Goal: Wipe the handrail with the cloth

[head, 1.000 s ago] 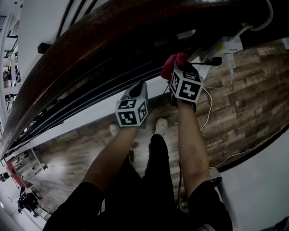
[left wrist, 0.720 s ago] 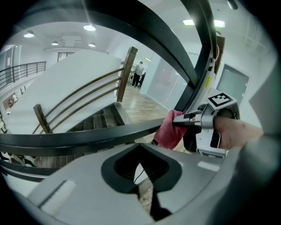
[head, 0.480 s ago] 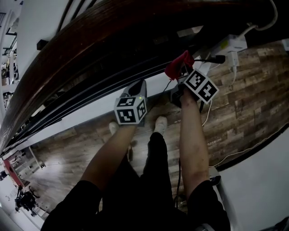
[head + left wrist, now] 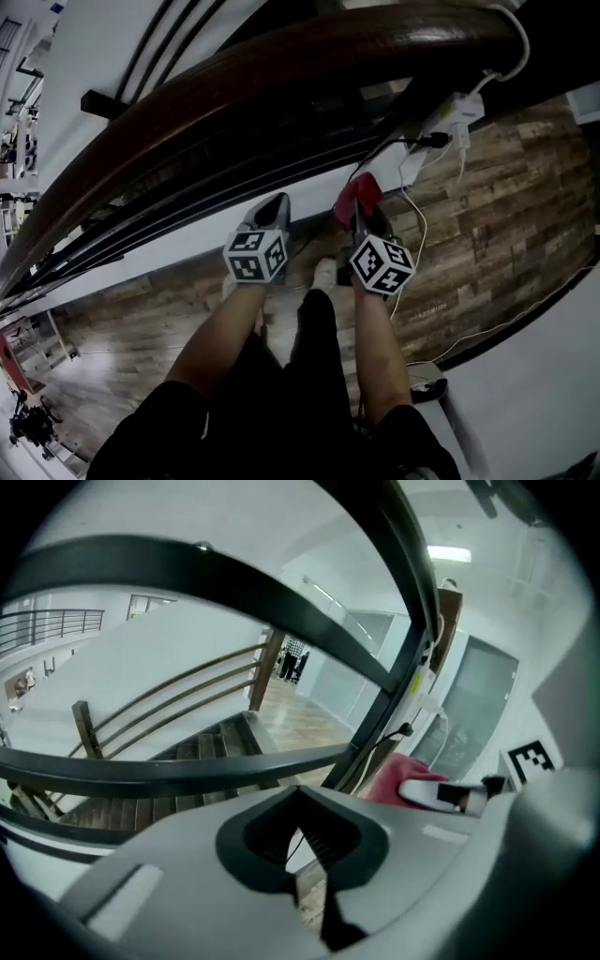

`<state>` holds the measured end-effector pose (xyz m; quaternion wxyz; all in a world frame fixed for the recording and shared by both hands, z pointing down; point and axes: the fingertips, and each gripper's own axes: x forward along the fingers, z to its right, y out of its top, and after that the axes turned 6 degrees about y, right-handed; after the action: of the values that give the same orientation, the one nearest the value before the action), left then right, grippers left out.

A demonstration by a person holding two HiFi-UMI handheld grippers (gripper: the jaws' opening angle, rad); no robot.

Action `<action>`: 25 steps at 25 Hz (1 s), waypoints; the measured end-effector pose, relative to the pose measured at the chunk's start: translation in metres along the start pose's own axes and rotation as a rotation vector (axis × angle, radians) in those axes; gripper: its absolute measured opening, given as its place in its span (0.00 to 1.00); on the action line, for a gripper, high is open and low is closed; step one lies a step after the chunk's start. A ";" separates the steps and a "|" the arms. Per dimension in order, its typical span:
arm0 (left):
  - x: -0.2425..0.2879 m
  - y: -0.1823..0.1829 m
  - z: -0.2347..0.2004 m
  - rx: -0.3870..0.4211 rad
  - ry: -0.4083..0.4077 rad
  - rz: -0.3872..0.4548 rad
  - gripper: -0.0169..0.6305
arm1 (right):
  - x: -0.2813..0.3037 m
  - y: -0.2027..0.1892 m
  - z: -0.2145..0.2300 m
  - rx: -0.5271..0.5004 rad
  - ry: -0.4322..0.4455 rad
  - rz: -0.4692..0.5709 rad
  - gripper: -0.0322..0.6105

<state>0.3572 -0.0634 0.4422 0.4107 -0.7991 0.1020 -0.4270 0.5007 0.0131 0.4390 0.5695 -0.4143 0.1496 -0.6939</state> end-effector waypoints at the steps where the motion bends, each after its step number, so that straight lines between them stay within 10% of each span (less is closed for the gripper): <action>1: -0.009 0.006 0.001 0.008 -0.011 0.018 0.02 | -0.012 0.001 -0.010 -0.030 0.000 0.010 0.13; 14: -0.188 0.067 -0.058 0.105 -0.125 0.254 0.02 | -0.106 -0.005 -0.187 -0.327 0.133 0.119 0.13; 25: -0.361 0.105 -0.220 -0.030 0.062 0.478 0.02 | -0.093 -0.060 -0.399 -0.468 0.438 0.098 0.13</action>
<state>-0.0140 -0.0704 0.2134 0.4850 -0.7447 0.3072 -0.3404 0.1641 0.0116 0.1981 0.4458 -0.3672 0.4440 -0.6850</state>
